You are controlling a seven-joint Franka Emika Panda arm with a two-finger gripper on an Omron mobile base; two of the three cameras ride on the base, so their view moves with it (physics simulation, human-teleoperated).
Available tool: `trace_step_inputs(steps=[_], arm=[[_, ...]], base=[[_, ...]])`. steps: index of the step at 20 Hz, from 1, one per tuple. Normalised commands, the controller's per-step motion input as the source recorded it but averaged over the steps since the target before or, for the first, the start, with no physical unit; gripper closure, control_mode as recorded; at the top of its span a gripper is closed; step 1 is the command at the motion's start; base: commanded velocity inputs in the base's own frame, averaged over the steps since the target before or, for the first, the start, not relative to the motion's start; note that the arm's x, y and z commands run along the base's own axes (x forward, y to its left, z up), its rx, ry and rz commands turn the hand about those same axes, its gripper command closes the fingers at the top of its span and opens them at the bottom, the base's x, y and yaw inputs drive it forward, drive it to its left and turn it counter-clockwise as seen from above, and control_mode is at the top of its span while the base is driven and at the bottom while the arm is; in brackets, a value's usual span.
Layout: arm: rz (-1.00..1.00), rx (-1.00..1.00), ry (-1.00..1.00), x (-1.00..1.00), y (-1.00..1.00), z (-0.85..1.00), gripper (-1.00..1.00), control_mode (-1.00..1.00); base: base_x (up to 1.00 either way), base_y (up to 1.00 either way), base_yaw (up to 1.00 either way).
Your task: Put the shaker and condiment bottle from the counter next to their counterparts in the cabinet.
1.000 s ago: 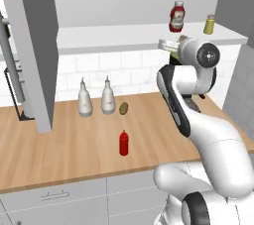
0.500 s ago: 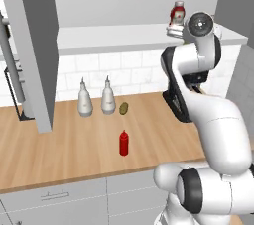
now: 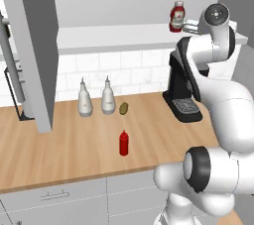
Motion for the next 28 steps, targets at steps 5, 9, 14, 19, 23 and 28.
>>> trace_step_inputs(steps=[5, 9, 14, 19, 23, 28], arm=[[-0.01, 0.0, 0.0, 0.27, -0.26, 0.0, 1.0, -1.0], [0.0, 0.0, 0.03, 0.39, -0.18, 0.0, 1.0, -1.0], [0.0, 0.0, 0.03, 0.28, -0.12, 0.0, 1.0, -1.0], [0.0, 0.0, 0.02, 0.32, -0.05, 0.0, 1.0, -1.0], [0.0, 0.0, 0.0, 0.37, -0.14, 0.0, 1.0, -1.0], [0.0, 0.0, 0.02, 0.38, -0.13, 0.0, 1.0, -1.0]], base=[[0.0, 0.0, 0.0], [0.0, 0.0, 0.0], [0.0, 0.0, 0.0], [0.0, 0.0, 0.0], [0.0, 0.0, 0.0], [0.0, 0.0, 0.0]])
